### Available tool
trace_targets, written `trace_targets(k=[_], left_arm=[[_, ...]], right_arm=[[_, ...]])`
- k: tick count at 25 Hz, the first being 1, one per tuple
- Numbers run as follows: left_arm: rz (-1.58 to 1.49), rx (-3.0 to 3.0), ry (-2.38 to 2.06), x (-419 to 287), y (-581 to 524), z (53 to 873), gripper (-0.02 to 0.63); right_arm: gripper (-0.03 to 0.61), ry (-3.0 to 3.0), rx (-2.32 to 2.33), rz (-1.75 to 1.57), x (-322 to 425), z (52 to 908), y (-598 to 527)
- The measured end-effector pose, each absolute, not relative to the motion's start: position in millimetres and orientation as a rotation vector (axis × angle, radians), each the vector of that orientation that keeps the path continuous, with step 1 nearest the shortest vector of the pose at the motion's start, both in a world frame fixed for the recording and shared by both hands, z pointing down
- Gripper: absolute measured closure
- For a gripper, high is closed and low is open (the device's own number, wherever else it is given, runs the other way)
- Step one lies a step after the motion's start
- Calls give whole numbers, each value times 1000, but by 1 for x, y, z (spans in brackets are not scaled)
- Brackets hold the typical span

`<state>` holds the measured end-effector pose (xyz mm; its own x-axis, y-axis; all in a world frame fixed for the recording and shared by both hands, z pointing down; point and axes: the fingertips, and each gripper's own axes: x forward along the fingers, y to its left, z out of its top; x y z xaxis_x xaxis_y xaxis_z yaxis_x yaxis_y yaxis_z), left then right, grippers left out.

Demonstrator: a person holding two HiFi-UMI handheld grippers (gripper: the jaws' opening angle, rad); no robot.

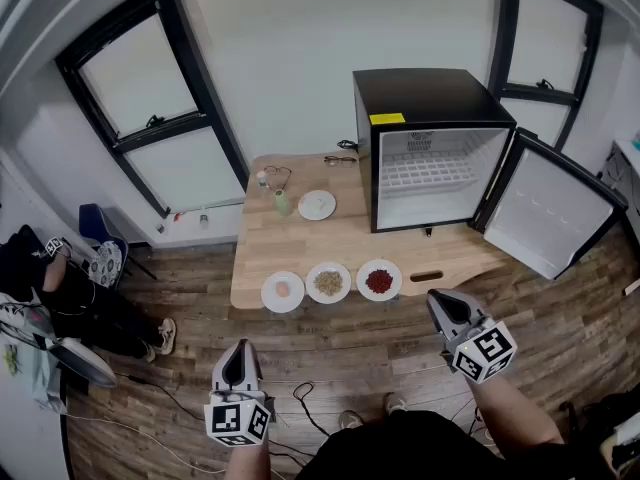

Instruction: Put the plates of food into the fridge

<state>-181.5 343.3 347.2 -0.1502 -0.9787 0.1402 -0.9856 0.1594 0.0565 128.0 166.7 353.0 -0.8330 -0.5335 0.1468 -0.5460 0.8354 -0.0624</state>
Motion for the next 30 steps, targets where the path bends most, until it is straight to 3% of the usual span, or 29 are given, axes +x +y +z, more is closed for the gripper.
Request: trace_targets(k=[30], left_arm=[[-19,1962,-2273,-252,339,372,611]], right_arm=[[558,-2862,948,160,68,370,156]])
